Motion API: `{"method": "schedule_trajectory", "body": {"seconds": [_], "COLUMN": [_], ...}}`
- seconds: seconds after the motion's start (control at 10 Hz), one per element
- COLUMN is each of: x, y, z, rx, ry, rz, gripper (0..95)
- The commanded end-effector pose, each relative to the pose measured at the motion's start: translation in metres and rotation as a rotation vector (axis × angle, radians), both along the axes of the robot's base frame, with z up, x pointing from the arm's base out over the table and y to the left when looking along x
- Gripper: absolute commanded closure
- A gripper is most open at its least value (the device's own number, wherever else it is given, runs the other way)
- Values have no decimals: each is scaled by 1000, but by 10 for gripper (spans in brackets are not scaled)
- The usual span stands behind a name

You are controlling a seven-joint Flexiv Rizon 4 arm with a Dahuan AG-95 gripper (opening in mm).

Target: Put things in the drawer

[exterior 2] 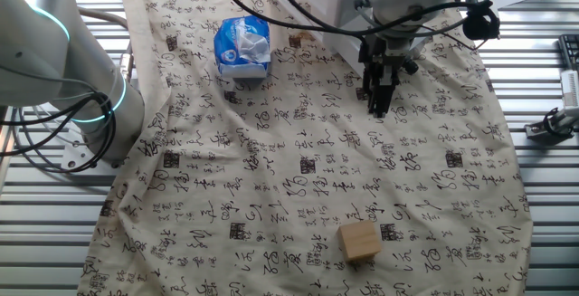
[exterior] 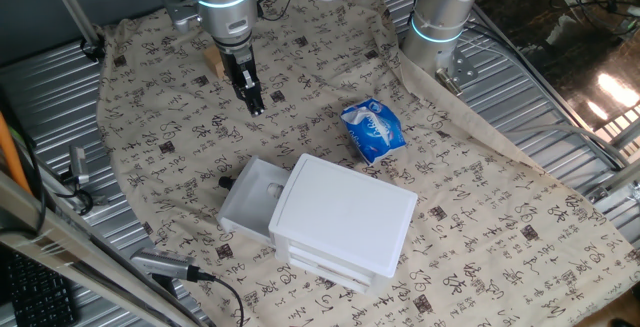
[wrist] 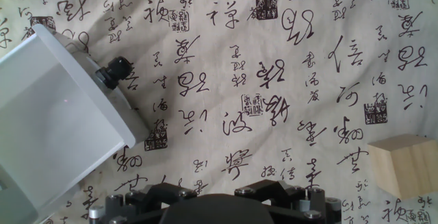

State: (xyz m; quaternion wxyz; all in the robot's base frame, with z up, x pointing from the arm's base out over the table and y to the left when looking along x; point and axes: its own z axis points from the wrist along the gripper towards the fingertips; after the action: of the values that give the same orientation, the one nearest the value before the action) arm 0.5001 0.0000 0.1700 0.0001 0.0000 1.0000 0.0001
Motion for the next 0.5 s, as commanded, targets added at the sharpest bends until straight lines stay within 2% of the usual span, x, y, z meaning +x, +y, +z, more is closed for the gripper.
{"method": "schedule_trajectory", "body": {"seconds": [0.1,0.5], "x": [0,0], "y": [0,1], "z": [0,3], "rx": [-3,-12], "ry": [-28,-26], "rz": [221,220], "gripper": [950,950]}}
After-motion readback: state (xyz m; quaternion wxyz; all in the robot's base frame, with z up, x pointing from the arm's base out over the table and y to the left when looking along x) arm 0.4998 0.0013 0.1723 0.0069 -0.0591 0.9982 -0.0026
